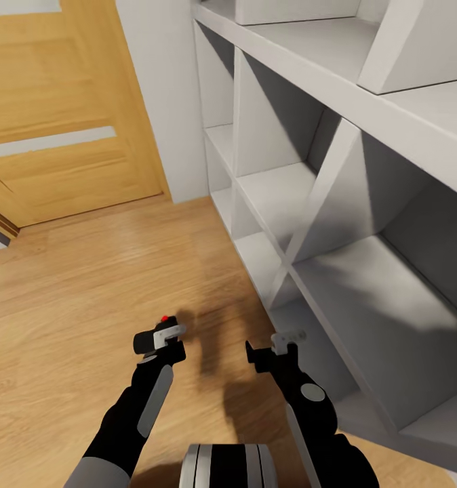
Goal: Attach the digital camera to the camera tripod in the bedroom.
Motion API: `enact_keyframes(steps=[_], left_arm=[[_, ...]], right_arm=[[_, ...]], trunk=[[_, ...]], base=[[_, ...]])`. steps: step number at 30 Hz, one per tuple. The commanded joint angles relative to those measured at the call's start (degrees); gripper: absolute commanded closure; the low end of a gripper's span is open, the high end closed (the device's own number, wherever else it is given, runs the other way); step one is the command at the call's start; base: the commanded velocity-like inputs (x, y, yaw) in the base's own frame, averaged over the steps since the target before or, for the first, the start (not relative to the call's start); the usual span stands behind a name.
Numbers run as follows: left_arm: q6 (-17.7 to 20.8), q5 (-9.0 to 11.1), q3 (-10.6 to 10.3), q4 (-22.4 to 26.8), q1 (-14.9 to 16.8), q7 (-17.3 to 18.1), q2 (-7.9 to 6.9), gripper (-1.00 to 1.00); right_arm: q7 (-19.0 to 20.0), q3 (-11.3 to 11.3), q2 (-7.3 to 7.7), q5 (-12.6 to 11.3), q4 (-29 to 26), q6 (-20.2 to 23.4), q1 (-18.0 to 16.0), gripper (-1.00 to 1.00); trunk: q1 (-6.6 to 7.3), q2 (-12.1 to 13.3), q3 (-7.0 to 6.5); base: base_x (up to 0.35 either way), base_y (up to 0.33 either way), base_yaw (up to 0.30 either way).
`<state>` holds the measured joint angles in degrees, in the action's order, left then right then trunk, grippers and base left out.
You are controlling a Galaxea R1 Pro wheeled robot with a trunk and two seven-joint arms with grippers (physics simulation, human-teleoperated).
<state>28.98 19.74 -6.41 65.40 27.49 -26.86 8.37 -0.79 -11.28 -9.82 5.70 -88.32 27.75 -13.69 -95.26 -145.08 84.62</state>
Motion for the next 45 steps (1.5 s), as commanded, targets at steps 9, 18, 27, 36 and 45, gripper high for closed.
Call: enact_keyframes(steps=[9,18,27,36,45], left_arm=[[0.2,0.5,-0.2,0.1,0.0,-0.3,-0.02,1.00],[0.2,0.7,-0.1,0.0,0.0,-0.3,-0.09,1.00],[0.1,0.8,-0.1,0.0,0.0,-0.2,-0.13,1.00],[0.1,0.7,-0.1,-0.9,0.0,-0.2,-0.23,1.00],[0.1,0.7,-0.1,-1.1,0.0,-0.3,-0.30,1.00]], right_arm=[[10.4,-0.1,0.24,0.6,0.2,1.0,0.0,-1.00],[17.1,0.0,0.13,1.2,0.3,1.3,0.0,-1.00],[17.5,0.4,0.07,1.4,0.3,1.2,0.0,-1.00],[17.5,0.3,-0.03,1.5,0.3,1.3,0.0,-1.00],[17.4,0.4,-0.18,1.4,0.4,1.3,0.0,-1.00]], trunk=[[0.24,0.1,-1.96],[0.47,0.2,-3.96],[0.70,0.3,-5.95],[0.93,0.5,-7.94],[1.17,0.6,-9.94]], base=[[0.000,0.000,0.000],[0.000,0.000,0.000],[0.000,0.000,0.000],[0.000,0.000,0.000],[0.000,0.000,0.000]])
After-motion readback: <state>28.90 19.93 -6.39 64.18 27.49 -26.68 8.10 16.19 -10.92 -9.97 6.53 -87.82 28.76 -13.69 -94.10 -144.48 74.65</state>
